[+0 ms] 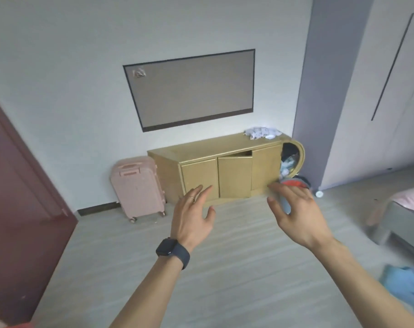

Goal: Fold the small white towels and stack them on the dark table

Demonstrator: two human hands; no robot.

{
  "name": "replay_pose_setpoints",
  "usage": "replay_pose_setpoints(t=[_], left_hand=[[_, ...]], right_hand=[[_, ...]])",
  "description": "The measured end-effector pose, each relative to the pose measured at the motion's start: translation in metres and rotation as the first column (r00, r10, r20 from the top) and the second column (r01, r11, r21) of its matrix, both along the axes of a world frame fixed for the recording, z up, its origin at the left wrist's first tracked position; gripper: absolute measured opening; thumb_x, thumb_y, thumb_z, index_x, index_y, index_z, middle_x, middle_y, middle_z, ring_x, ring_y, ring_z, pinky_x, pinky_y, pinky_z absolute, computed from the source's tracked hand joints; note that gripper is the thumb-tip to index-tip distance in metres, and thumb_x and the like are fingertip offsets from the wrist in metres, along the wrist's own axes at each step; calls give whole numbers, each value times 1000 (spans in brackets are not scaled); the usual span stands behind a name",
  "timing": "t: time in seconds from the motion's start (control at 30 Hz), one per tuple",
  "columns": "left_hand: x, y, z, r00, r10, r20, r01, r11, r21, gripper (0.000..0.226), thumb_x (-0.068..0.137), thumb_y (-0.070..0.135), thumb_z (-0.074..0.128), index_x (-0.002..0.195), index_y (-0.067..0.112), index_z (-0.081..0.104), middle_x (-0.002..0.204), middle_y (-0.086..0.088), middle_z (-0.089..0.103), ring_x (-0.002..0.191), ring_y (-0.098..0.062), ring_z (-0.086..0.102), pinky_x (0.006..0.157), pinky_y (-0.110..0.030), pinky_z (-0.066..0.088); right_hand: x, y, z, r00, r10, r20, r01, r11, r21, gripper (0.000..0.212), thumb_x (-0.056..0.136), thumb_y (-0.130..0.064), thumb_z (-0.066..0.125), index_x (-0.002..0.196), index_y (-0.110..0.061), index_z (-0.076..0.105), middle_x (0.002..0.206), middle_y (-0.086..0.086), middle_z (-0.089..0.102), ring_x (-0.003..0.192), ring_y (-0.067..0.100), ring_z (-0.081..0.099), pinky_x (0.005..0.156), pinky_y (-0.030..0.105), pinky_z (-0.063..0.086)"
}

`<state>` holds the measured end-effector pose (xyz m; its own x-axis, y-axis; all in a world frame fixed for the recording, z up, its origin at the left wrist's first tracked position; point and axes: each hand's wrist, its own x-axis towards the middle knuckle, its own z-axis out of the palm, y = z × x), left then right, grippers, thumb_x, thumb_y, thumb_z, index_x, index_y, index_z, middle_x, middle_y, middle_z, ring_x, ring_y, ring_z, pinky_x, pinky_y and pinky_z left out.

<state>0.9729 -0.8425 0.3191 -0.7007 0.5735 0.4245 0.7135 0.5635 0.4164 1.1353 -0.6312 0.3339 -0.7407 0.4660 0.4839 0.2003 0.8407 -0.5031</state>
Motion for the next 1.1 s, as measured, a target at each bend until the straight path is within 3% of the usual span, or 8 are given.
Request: replay_pose_setpoints(t=[0.2, 0.43, 0.7, 0.87, 1.0, 1.1], left_hand=[[-120, 103, 13, 999, -53, 7, 53, 998, -29, 53, 97, 33, 53, 148, 36, 39, 155, 5, 38, 142, -16, 33, 118, -35, 26], [-245, 222, 17, 995, -104, 1, 104, 994, -46, 53, 95, 34, 53, 147, 34, 41, 153, 3, 42, 141, -17, 36, 114, -43, 32], [-393, 378, -5, 997, -69, -22, 68, 996, -60, 52, 96, 35, 51, 146, 33, 42, 151, 4, 44, 141, -16, 36, 115, -37, 30], [-474, 464, -21, 998, -25, 49, 29, 996, -86, 52, 95, 36, 47, 146, 35, 41, 152, 6, 42, 143, -14, 33, 116, -39, 31], [-533, 516, -34, 996, 4, 88, 5, 994, -108, 55, 93, 40, 40, 147, 36, 40, 154, 6, 40, 144, -14, 30, 117, -40, 27], [-583, 553, -53, 991, 17, 136, -3, 994, -108, 55, 93, 41, 40, 148, 38, 37, 154, 7, 39, 145, -15, 28, 118, -38, 24]], right_hand=[[-101, 100, 2, 998, -68, 15, 68, 998, 7, 38, 94, -53, 40, 123, -36, 58, 121, -15, 63, 115, 22, 53, 95, 36, 45], [-209, 206, -4, 993, -118, 13, 118, 992, -42, 33, 96, -47, 47, 125, -37, 59, 120, -16, 63, 114, 21, 50, 94, 41, 49], [-354, 361, -27, 993, -117, 29, 118, 991, -55, 33, 95, -44, 51, 126, -38, 61, 125, -15, 62, 120, 18, 48, 95, 33, 46], [-441, 449, -40, 995, -98, 28, 100, 988, -117, 32, 96, -46, 50, 124, -36, 64, 120, -15, 64, 116, 18, 51, 90, 28, 42], [-506, 508, -48, 996, -65, 64, 75, 984, -163, 30, 95, -39, 58, 123, -33, 65, 116, -15, 64, 115, 17, 51, 94, 32, 45], [-560, 550, -60, 994, -40, 100, 57, 984, -171, 30, 96, -37, 59, 125, -32, 64, 116, -21, 58, 119, 11, 47, 92, 25, 37]])
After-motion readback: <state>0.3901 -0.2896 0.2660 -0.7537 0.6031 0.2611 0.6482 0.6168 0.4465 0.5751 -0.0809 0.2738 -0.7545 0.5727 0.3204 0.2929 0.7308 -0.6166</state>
